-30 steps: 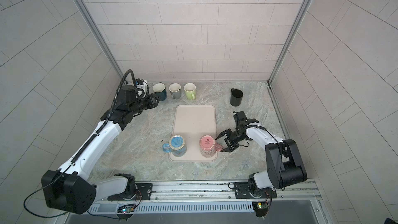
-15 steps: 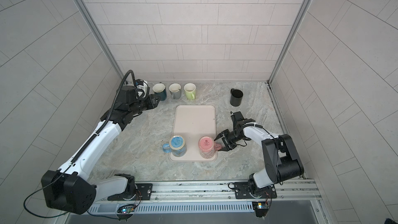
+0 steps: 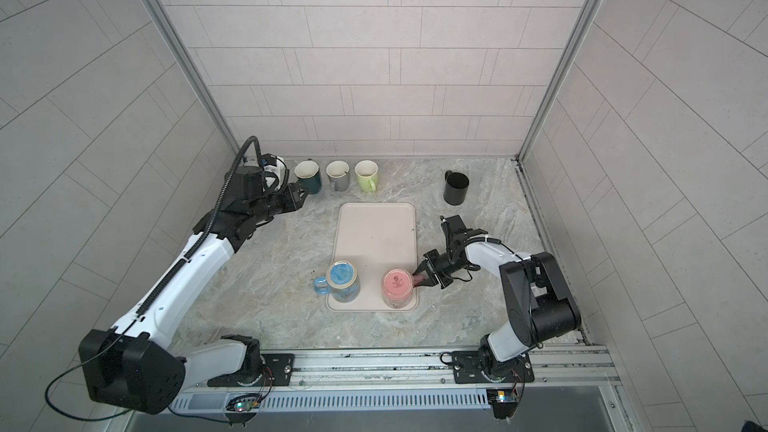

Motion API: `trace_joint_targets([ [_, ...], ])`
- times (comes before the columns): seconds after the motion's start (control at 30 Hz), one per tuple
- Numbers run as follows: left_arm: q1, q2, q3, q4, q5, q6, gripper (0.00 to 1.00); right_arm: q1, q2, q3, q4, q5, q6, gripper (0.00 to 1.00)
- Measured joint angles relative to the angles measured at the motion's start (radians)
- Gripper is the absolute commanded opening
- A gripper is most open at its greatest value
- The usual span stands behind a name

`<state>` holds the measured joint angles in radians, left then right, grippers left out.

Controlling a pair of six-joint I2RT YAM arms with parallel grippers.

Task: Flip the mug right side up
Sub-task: 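Close the right gripper on the pink mug's rim near its handle, then lift the pink mug with the right gripper toward the left gripper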

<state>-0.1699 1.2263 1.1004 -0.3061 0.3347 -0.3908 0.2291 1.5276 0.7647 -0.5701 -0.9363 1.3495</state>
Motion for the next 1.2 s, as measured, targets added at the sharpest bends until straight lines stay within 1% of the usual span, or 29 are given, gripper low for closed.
trace_joint_targets([
  [0.07,0.000,0.000,0.000,-0.001,-0.001,0.000,0.36,0.000,0.000,0.000,0.006,-0.003,-0.002,0.14],
  [0.17,0.000,0.000,0.000,-0.003,-0.002,0.003,0.36,0.000,0.000,0.002,0.019,-0.002,-0.003,0.00],
  [0.43,0.001,-0.009,0.000,-0.006,-0.005,0.005,0.36,0.000,0.000,0.008,0.026,-0.001,-0.005,0.00],
  [0.6,0.004,-0.010,0.000,-0.007,-0.006,0.006,0.35,0.003,-0.006,0.086,0.019,0.038,-0.056,0.00],
  [0.73,0.006,-0.010,0.001,-0.007,-0.006,0.005,0.35,0.006,-0.030,0.158,0.048,0.051,-0.096,0.00],
  [0.9,0.006,-0.010,0.006,-0.007,-0.001,0.003,0.35,0.016,-0.050,0.180,0.108,0.055,-0.135,0.00],
  [1.0,0.006,-0.009,0.010,-0.007,0.008,-0.002,0.35,0.029,-0.050,0.197,0.110,0.067,-0.182,0.00],
  [1.07,0.006,-0.006,0.018,-0.008,0.021,-0.006,0.35,0.042,-0.046,0.239,0.089,0.079,-0.237,0.00],
  [1.2,0.006,0.011,0.049,-0.003,0.060,-0.026,0.34,0.081,-0.021,0.393,0.006,0.126,-0.393,0.00],
])
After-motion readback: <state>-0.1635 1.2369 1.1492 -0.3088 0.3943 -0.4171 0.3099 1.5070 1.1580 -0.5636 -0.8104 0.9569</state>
